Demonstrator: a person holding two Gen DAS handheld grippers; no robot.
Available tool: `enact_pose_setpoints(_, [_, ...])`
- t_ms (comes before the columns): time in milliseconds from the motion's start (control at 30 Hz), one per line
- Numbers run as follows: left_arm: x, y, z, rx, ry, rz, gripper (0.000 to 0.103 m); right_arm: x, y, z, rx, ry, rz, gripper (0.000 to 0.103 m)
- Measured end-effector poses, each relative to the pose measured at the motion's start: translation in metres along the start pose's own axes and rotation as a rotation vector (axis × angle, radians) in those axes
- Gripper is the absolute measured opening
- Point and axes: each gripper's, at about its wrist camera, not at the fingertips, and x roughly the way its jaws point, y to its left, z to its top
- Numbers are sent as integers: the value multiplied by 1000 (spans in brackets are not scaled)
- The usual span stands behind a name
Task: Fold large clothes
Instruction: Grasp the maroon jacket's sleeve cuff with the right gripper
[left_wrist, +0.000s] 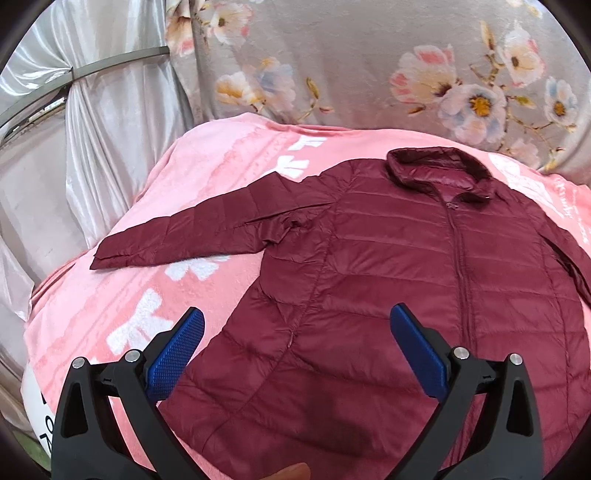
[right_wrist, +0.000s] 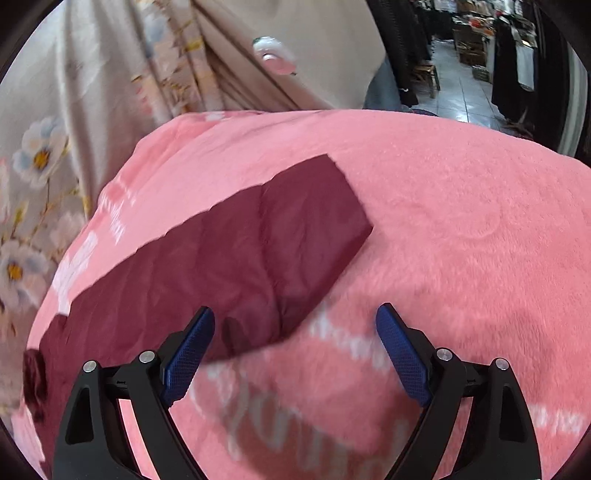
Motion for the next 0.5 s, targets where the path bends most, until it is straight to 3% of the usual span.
enact_pose_setpoints(33, [4,-1,1,0,5,5,98,3,3,3,0,-9,-10,86])
enact_pose_setpoints(100, [11,-2,1,3,16,13,98,14,16,12,-24,-20,-28,71])
enact_pose_setpoints(167, [17,-5,1,8,24,21,98,17,23,16,-46,-22,-32,37])
enact_pose_setpoints(200, [21,-6,2,10,27,31,98,13,18,18,-49,-32,-27,29])
enact_pose_setpoints(233, [24,-6,3,10,30,37,98,11,20,21,-53,-40,-9,13])
enact_pose_setpoints(267, [27,-6,4,10,33,42,98,9,22,22,-56,-49,5,9])
enact_pose_setpoints(400, [40,-5,9,9,41,73,98,-19,68,23,-158,-135,82,7])
enact_pose_setpoints(500, [50,-1,14,0,51,92,98,-53,129,5,-301,-178,205,7])
